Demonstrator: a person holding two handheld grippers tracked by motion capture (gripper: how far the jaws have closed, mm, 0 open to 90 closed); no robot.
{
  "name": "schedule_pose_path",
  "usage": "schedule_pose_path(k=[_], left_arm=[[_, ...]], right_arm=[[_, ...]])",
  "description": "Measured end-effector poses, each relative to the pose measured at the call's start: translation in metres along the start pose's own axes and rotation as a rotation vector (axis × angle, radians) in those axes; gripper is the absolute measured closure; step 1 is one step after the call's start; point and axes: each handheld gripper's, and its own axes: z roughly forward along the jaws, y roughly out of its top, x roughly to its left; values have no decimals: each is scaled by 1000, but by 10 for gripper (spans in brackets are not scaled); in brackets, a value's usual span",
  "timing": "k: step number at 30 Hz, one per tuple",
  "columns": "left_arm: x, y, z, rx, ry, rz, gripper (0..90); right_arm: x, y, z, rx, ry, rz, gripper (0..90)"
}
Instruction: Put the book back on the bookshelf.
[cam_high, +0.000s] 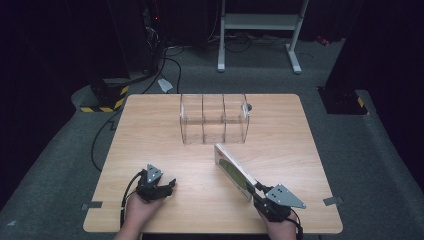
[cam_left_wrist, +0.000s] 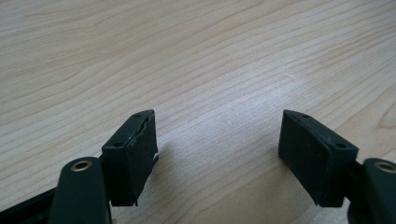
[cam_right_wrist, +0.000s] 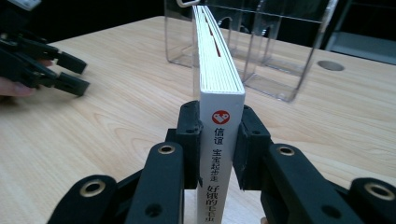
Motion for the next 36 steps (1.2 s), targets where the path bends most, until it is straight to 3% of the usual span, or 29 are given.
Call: schedule_pose_path(k=[7,9,12,22,30,32,33,36], left_arm=[[-1,-2,-3,-1,-18,21,285],[0,-2,-2,0,-21,20,286],[0,-2,-2,-1,-21,5,285],[1,-2,-2,0,-22,2,286],[1,-2,-2,2,-24,2,288],[1,-2,-2,3,-25,2,289],[1,-2,-2,4,-27,1,289],[2,-2,-2,6,-30,1,289]], right_arm=[[3,-1,-4,0,-121,-7,747],[1,-2,-5,2,-148,12,747],[-4,-4,-7,4,-158,46,746],[-2,-2,-5,10,-183,81,724],[-5,7,4,51,-162,116,623],[-4,10,8,55,-190,120,632],[-4,11,9,53,-192,123,684],[-3,13,10,61,-194,123,718]])
